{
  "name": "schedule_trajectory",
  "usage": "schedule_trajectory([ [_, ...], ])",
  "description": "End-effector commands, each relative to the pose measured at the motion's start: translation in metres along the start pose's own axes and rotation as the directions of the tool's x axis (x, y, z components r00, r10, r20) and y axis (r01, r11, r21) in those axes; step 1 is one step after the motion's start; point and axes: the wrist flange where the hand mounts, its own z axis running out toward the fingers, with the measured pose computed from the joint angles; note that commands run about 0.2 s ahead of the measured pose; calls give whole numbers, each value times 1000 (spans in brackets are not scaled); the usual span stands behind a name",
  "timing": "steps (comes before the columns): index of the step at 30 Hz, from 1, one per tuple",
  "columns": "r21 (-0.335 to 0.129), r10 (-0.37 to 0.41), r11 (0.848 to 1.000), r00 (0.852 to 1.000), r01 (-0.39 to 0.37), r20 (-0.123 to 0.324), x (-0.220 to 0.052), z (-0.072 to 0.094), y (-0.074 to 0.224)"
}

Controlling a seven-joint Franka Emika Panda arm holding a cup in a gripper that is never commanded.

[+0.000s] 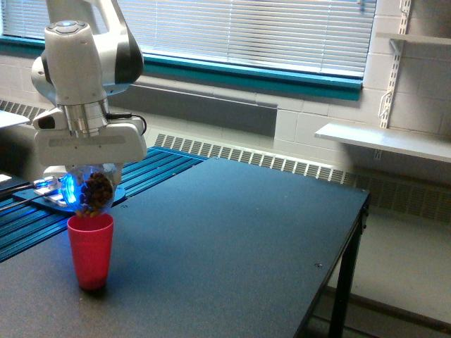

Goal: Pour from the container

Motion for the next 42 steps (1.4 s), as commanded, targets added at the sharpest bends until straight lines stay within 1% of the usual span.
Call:
schedule_trajectory([
  [1, 13, -8, 1000, 1000, 8, 11, -1, -5, -2],
  [4, 10, -9, 1000, 1000, 8, 10, -1, -5, -3],
  [10, 20, -13, 1000, 1000, 13, 18, -1, -7, -4],
  [13, 14, -11, 1000, 1000, 11, 16, -1, -7, -3],
  [18, 6, -16, 1000, 999, 16, 30, -3, -6, -2],
  [23, 14, -17, 1000, 999, 17, 47, -3, -6, -2],
  [24, 9, -17, 1000, 999, 17, 44, -2, -6, -2],
  [36, 18, -27, 999, 998, 26, 58, -2, -16, -8],
  [42, 7, -36, 999, 998, 36, 57, -3, -18, -9],
])
